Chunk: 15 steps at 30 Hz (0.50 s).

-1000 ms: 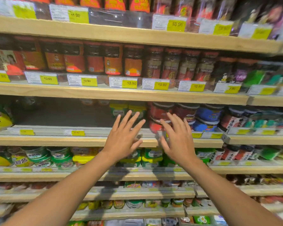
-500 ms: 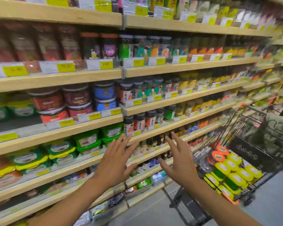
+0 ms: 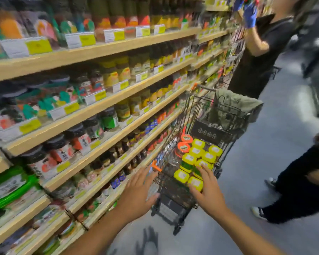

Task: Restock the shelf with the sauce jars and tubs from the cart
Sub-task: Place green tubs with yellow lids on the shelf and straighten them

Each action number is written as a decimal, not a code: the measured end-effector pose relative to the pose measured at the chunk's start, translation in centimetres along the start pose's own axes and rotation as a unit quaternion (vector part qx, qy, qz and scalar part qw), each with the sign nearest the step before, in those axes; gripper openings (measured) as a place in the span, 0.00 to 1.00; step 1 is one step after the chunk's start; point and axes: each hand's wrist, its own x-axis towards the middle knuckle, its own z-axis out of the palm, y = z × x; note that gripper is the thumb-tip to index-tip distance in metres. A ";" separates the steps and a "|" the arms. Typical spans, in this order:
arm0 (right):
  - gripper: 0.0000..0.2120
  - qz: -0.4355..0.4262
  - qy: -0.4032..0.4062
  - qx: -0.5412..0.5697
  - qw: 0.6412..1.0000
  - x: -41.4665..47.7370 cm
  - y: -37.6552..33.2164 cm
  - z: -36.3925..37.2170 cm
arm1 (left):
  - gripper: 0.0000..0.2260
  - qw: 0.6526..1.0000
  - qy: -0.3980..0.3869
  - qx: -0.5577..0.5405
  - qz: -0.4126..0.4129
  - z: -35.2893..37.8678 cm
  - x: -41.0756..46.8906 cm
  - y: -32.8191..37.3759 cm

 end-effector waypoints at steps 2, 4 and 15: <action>0.32 0.037 -0.005 0.005 0.999 1.8 2.4 0.0 | 0.32 0.999 -0.018 -0.011 0.024 1.3 3.7 0.3; 0.30 0.066 -0.009 0.002 0.998 3.8 4.6 -0.1 | 0.32 0.998 -0.033 -0.023 0.040 2.2 7.3 0.5; 0.29 0.195 -0.048 -0.023 0.979 15.3 12.8 -0.2 | 0.35 0.986 -0.155 -0.025 0.049 8.2 26.3 -0.3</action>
